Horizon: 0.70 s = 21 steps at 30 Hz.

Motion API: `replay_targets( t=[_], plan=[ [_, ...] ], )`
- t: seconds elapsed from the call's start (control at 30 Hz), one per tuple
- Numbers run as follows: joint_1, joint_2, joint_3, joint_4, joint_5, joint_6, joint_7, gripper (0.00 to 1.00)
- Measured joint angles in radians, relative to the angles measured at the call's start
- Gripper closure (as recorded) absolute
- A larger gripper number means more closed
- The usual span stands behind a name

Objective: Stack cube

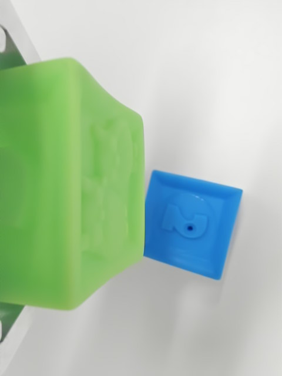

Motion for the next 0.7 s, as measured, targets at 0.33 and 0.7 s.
replay_targets(
  t=[0.33, 0.7],
  plan=[
    [-0.002, 0.033, -0.012, 0.079, 0.009, -0.046, 0.042, 1.00],
    [-0.003, 0.067, -0.022, 0.158, 0.016, -0.091, 0.084, 1.00]
  ],
)
